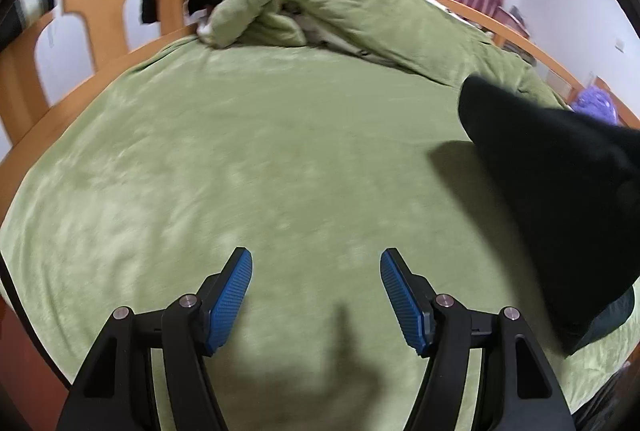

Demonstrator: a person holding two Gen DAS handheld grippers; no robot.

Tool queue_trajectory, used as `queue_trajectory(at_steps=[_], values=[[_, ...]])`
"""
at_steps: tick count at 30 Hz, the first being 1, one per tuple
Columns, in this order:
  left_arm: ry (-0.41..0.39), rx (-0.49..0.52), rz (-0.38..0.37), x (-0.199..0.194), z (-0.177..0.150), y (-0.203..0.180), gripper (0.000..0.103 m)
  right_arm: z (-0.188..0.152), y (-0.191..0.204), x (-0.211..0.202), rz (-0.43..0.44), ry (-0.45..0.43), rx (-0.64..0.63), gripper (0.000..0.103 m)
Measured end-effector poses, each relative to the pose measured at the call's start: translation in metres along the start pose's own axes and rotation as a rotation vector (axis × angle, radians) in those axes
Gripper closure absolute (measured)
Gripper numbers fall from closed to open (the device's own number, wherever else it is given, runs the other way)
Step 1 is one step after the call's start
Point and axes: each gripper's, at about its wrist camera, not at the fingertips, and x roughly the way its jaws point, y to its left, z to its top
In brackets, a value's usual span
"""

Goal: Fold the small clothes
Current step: 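Grasp the sweatshirt edge with the right tool and lift it up, then fold the lifted part over the bundle with the right tool, then open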

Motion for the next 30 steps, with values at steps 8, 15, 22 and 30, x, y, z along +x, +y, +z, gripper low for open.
queue_trajectory(at_steps=[8, 15, 22, 30], values=[[-0.013, 0.113, -0.049, 0.005, 0.016, -0.089, 0.038, -0.009, -0.173, -0.058, -0.190, -0.069, 0.228, 0.084], [-0.014, 0.190, -0.082, 0.009, 0.011, -0.158, 0.038, -0.087, -0.303, -0.050, -0.339, 0.109, 0.419, 0.082], [0.006, 0.252, -0.106, 0.013, 0.001, -0.217, 0.038, -0.095, -0.310, -0.071, -0.373, 0.098, 0.349, 0.058], [0.022, 0.243, -0.144, 0.017, 0.001, -0.251, 0.038, -0.085, -0.313, -0.094, -0.317, 0.043, 0.239, 0.049]])
